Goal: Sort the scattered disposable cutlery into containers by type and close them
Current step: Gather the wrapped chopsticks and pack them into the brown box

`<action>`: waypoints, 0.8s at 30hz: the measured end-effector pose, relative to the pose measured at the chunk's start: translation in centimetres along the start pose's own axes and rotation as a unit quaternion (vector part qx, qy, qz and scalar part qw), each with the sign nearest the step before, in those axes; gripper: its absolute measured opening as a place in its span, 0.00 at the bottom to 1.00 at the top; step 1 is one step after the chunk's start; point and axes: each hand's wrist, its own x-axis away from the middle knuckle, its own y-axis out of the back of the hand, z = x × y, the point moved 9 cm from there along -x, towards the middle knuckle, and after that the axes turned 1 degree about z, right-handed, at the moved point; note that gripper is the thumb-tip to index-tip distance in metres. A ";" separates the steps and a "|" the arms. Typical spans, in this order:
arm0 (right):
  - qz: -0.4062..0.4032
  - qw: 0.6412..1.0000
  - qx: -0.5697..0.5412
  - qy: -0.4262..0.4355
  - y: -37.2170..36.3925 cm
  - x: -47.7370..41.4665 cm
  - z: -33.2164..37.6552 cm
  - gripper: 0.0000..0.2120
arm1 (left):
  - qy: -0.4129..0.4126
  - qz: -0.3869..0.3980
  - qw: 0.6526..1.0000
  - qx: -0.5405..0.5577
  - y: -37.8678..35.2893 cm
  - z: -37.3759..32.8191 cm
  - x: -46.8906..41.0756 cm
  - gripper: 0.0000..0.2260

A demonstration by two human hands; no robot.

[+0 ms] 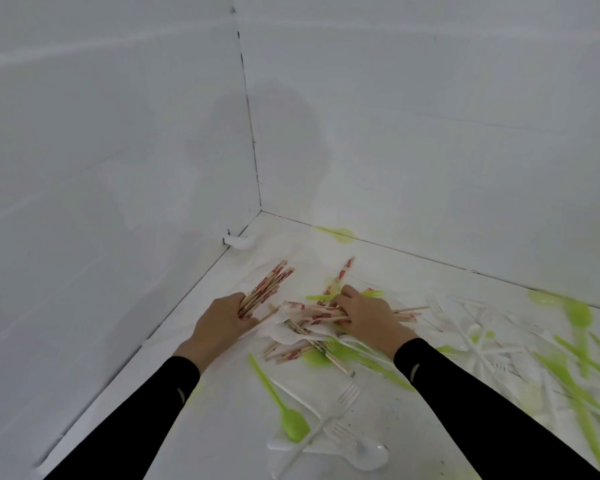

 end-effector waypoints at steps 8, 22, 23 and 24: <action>-0.008 0.999 0.040 0.009 0.1 0.3 -0.1 0.13 | -0.010 0.050 0.999 -0.003 -1.1 -0.8 -0.8 0.08; -0.098 0.978 -0.078 -0.166 4.6 7.2 -11.1 0.08 | -0.096 -0.008 0.980 0.175 2.7 -6.9 -2.3 0.07; -0.102 0.976 -0.089 -0.171 4.9 7.5 -11.1 0.10 | -0.110 -0.025 0.978 0.176 3.1 -7.5 -2.2 0.07; -0.111 0.974 -0.105 -0.168 5.4 7.9 -10.9 0.13 | -0.124 -0.043 0.977 0.168 3.4 -8.1 -2.2 0.08</action>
